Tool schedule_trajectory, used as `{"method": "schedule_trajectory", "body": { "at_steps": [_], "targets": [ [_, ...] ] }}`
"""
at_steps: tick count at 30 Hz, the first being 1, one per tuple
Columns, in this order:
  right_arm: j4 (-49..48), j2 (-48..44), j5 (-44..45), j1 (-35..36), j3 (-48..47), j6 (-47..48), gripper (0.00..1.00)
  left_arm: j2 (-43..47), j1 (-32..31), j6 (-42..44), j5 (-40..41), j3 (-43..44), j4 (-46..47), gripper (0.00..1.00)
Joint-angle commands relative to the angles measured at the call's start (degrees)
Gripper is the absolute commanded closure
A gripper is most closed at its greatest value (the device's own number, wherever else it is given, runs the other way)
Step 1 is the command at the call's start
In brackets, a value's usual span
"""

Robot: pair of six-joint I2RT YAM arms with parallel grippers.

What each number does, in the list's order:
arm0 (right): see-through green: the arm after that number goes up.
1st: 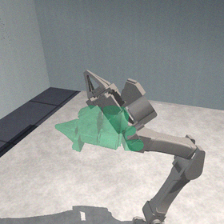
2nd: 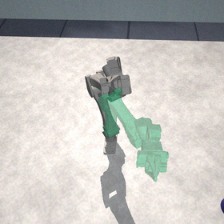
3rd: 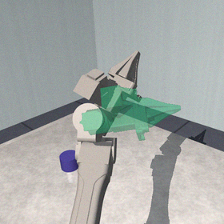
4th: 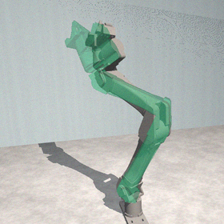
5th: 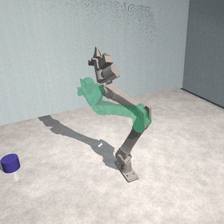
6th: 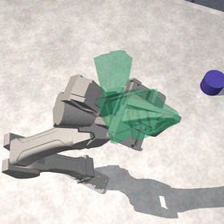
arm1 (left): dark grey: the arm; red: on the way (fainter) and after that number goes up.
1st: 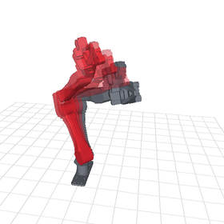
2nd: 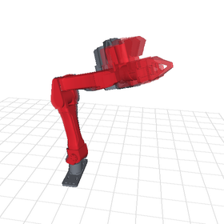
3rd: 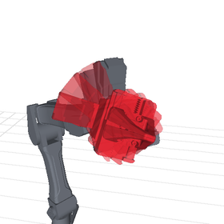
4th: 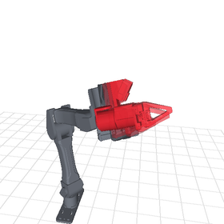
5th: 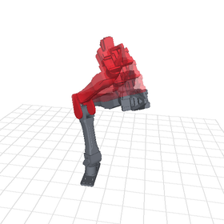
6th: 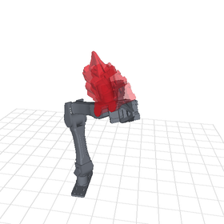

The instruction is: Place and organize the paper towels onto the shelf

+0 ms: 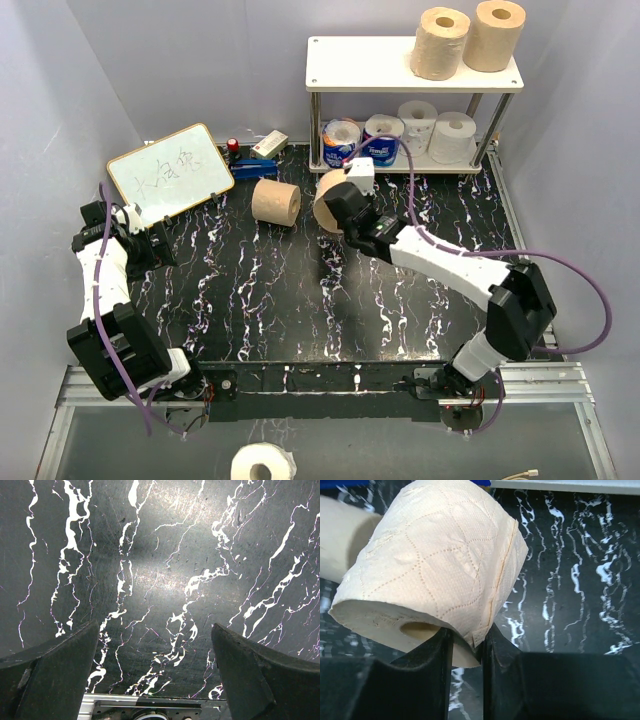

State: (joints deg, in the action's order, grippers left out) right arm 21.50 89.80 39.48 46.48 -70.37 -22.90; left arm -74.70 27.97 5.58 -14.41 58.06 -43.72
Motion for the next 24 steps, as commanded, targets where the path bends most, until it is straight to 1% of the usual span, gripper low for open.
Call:
{"method": "schedule_trajectory", "body": {
  "at_steps": [1, 4, 9, 11, 15, 19, 21, 23, 24],
  "targets": [
    [5.18, -2.95, -5.60, 0.05, -6.79, -14.39, 1.00, 0.67, 0.24, 0.58, -0.96, -0.14, -0.57, 0.07],
    [3.66, -4.55, -12.00, -0.38, -8.13, -14.83, 1.00, 0.73, 0.25, 0.58, -1.05, -0.14, -0.57, 0.07],
    [0.46, -8.75, -16.90, -3.68, -10.18, -20.50, 1.00, 1.04, 0.25, 0.61, -0.97, -0.14, -0.57, 0.07],
    [-0.26, -9.63, -16.47, -4.10, -12.16, -21.22, 1.00, 1.04, 0.25, 0.63, -0.97, -0.19, -0.57, 0.07],
    [0.00, -10.11, -10.20, -4.26, -17.01, -21.06, 1.00, 0.86, 0.23, 0.70, -1.05, -0.16, -0.57, 0.07],
    [-0.76, -10.27, -6.70, -4.41, -18.81, -20.23, 1.00, 0.87, 0.25, 0.73, -1.14, -0.14, -0.57, 0.07],
    [0.21, -9.85, -8.31, -5.22, -19.04, -20.83, 1.00, 0.78, 0.24, 0.68, -1.22, -0.14, -0.58, 0.07],
    [3.26, -9.12, -11.68, -7.07, -19.80, -25.09, 1.00, 0.77, 0.25, 0.68, -1.23, -0.14, -0.57, 0.07],
    [4.45, -8.96, -13.81, -8.21, -19.96, -29.19, 1.00, 0.71, 0.25, 0.74, -1.23, -0.14, -0.59, 0.07]
  ]
}}
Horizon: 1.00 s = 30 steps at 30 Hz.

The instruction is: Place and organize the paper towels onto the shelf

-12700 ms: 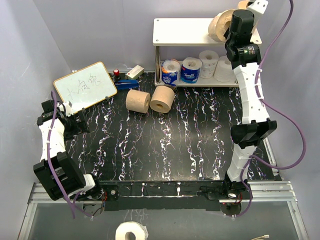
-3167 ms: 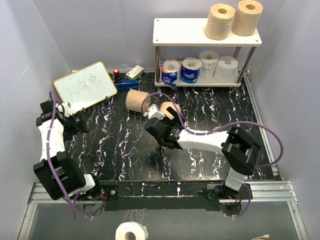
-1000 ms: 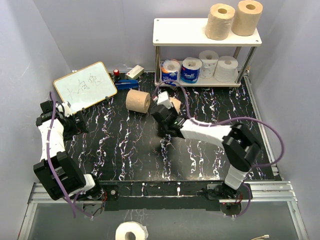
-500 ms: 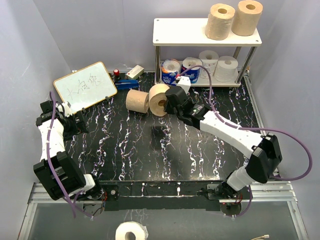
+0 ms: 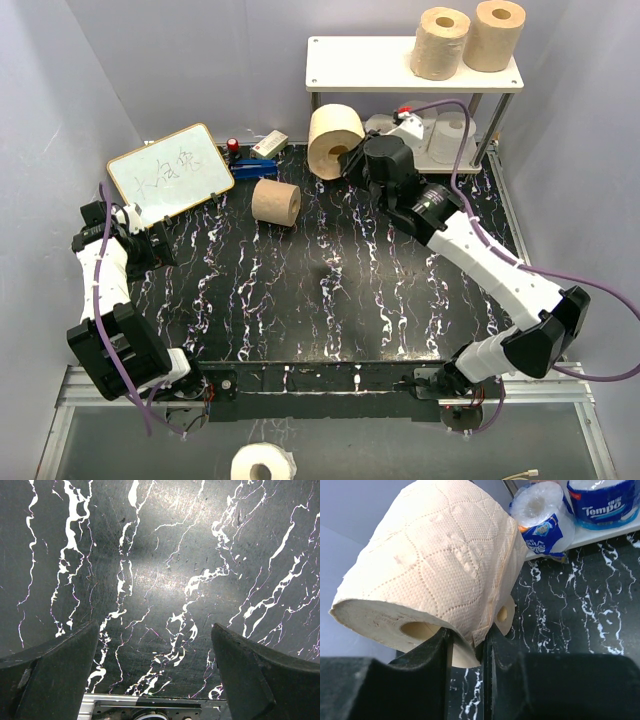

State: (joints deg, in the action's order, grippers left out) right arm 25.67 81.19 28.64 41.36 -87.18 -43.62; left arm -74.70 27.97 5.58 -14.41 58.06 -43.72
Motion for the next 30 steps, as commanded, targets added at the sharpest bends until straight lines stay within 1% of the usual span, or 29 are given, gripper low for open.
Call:
{"method": "schedule_trajectory", "body": {
  "at_steps": [1, 3, 5, 6, 14, 17, 19, 23, 25, 27, 28, 30],
  "targets": [
    [0.82, -0.48, -5.56, -4.53, -2.95, -11.77, 1.00, 0.69, 0.25, 0.70, -1.23, -0.14, -0.60, 0.07],
    [0.10, -1.95, -7.95, -6.80, -1.20, -18.18, 1.00, 0.69, 0.25, 0.74, -1.32, -0.14, -0.66, 0.07],
    [-3.50, -4.04, -8.40, -8.09, 0.87, -20.99, 1.00, 0.73, 0.25, 0.67, -1.31, -0.14, -0.66, 0.07],
    [-4.33, -4.21, -8.32, -8.52, 0.29, -21.96, 1.00, 0.77, 0.25, 0.73, -1.32, -0.14, -0.66, 0.07],
    [-6.51, 2.43, -6.69, -9.77, -14.57, -25.90, 1.00, 1.03, 0.25, 0.72, -1.14, -0.14, -0.60, 0.07],
    [-6.56, 4.56, -6.72, -11.94, -18.34, -32.43, 1.00, 0.98, 0.25, 0.71, -1.08, -0.14, -0.58, 0.07],
    [-6.52, 5.90, -8.11, -15.21, -19.79, -38.43, 1.00, 0.75, 0.29, 0.68, -0.66, -0.16, -0.57, 0.07],
    [-4.04, 11.53, -16.52, -21.32, -25.27, -47.51, 1.00, 0.90, 0.25, 0.61, -0.64, -0.21, -0.49, 0.07],
    [-3.59, 13.72, -17.10, -21.88, -27.97, -48.87, 1.00, 0.89, 0.25, 0.59, -0.79, -0.23, -0.48, 0.07],
    [-2.93, 15.33, -17.08, -21.91, -30.54, -48.24, 1.00, 0.53, 0.25, 0.65, -0.88, -0.18, -0.53, 0.07],
    [-2.61, 15.36, -17.76, -21.86, -31.19, -47.33, 1.00, 0.38, 0.25, 0.59, -0.83, -0.19, -0.57, 0.07],
    [-3.49, 13.18, -19.60, -21.08, -28.70, -41.22, 1.00, 0.25, 0.25, 0.65, -0.68, -0.14, -0.61, 0.07]
  ]
}}
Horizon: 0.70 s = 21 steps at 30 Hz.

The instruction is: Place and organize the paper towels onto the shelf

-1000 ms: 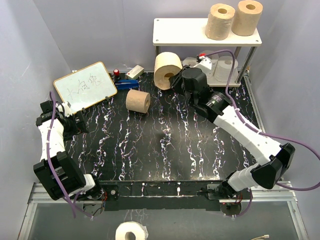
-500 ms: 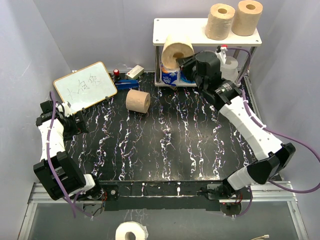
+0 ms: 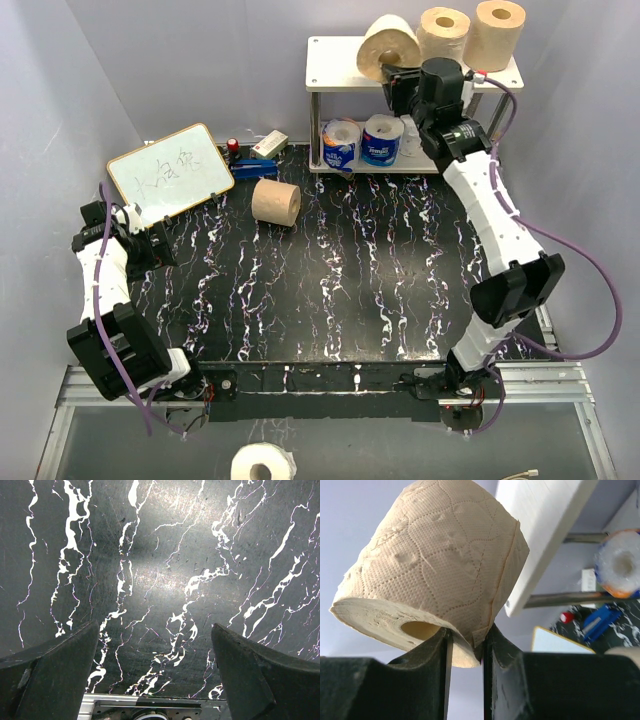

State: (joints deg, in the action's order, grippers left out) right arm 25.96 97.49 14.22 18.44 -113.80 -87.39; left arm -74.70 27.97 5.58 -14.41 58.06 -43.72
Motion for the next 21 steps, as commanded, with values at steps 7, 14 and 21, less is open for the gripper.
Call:
{"method": "schedule_trajectory", "body": {
  "at_steps": [7, 14, 21],
  "targets": [
    [-5.38, -26.75, 17.65, 15.94, 28.34, 15.54, 1.00, 0.33, 0.24, 0.57, -0.24, -0.27, -0.38, 0.07],
    [3.81, -29.76, 10.80, 16.27, 36.53, 8.94, 1.00, -1.58, 0.25, 0.40, -0.09, -0.06, -0.65, 0.07],
    [-1.55, -34.63, 5.19, 16.32, 52.69, -8.90, 1.00, -0.99, 0.24, 0.24, 0.39, -0.14, -0.48, 0.07]
  ]
}}
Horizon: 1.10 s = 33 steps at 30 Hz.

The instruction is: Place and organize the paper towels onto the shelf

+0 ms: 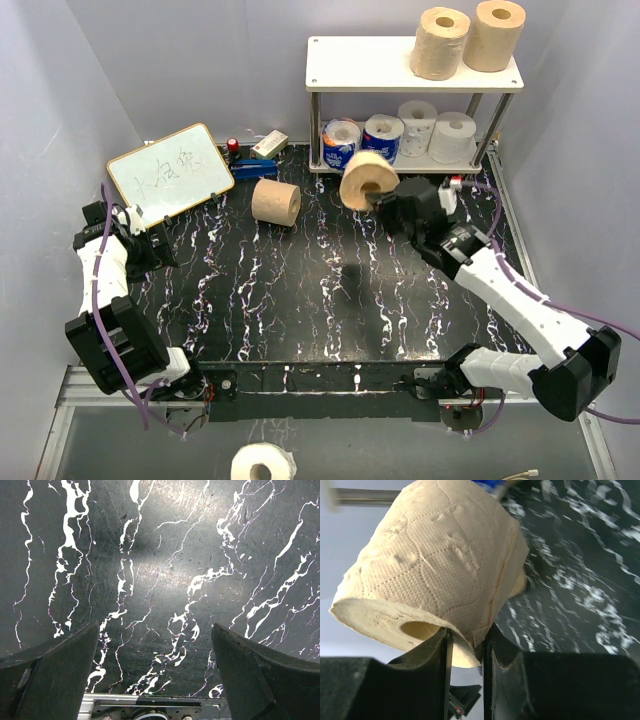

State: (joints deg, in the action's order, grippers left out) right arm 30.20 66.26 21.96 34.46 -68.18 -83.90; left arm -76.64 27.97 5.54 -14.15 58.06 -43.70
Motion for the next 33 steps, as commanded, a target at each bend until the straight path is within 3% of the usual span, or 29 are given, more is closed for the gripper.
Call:
{"method": "schedule_trajectory", "body": {
  "at_steps": [1, 4, 9, 15, 18, 22, 28, 33],
  "targets": [
    [-8.52, -4.82, -2.50, 0.34, 9.55, -13.99, 1.00, 1.00, 0.25, 0.26, 0.22, -0.14, -0.42, 0.07],
    [-7.97, -7.47, 0.11, 0.27, 11.18, -19.16, 1.00, 1.04, 0.25, 0.25, 0.46, -0.23, -0.35, 0.07],
    [6.77, -9.36, 1.74, 0.25, 10.98, -40.89, 1.00, 0.97, 0.25, 0.12, 0.77, -0.23, -0.25, 0.07],
    [12.10, -3.18, 1.56, 0.39, 2.70, -41.04, 1.00, 0.93, 0.20, 0.11, 0.77, -0.23, -0.24, 0.07],
    [6.36, -4.76, 0.85, 0.31, 5.50, -40.56, 1.00, 0.95, 0.25, 0.16, 0.71, -0.23, -0.27, 0.07],
    [5.88, -6.71, -1.56, 0.07, 9.64, -50.91, 1.00, 0.86, 0.25, 0.10, 0.62, -0.22, -0.24, 0.07],
    [16.39, -1.64, -2.89, -0.05, -4.15, -55.00, 1.00, 0.86, 0.24, 0.13, 0.59, -0.23, -0.24, 0.07],
    [19.53, 4.77, -3.50, -0.66, -15.17, -57.17, 1.00, 0.92, 0.25, 0.13, 0.49, -0.23, -0.25, 0.07]
  ]
}}
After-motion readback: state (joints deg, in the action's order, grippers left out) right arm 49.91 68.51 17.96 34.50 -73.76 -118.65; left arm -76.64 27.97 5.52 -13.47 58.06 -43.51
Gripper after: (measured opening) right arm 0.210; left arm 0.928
